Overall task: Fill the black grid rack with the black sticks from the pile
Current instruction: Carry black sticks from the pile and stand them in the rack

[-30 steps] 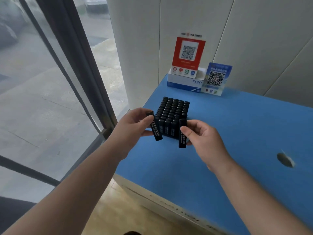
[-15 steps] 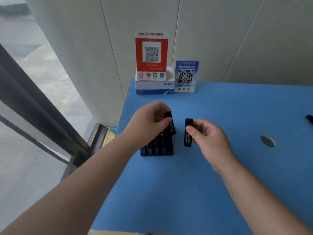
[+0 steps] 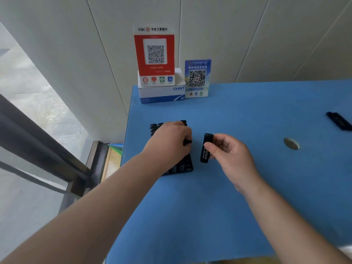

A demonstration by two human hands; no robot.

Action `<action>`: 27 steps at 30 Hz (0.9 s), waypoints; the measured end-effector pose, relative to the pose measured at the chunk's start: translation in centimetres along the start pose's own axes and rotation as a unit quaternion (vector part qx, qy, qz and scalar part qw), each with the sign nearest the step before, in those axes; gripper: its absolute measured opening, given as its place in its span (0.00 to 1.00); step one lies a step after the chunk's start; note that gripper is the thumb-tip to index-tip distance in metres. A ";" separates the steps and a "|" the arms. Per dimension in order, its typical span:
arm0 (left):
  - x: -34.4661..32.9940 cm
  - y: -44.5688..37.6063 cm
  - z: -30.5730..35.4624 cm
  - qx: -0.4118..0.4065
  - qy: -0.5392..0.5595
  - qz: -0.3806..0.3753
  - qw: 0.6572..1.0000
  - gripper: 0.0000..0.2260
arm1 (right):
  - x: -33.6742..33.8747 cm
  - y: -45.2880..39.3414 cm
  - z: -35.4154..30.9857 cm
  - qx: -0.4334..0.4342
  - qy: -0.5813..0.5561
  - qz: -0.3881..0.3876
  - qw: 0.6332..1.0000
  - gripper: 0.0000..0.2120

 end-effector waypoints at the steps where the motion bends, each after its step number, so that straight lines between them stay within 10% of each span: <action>1: -0.1 0.0 0.0 0.002 -0.013 -0.004 1.000 0.04 | 0.0 0.0 0.0 0.000 -0.002 0.001 1.000 0.05; 27: 2.9 4.8 -4.5 0.096 0.129 0.148 0.976 0.10 | -3.4 -0.9 0.8 0.074 0.211 -0.057 0.973 0.13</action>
Point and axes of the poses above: each hand's wrist, its own y-axis away from the middle knuckle, its own x-axis out of the back of the hand, z = x × y, the point moved 8 cm from there along -y, towards the middle knuckle, and after that the axes turned 2 degrees about z, right-handed, at the moved point
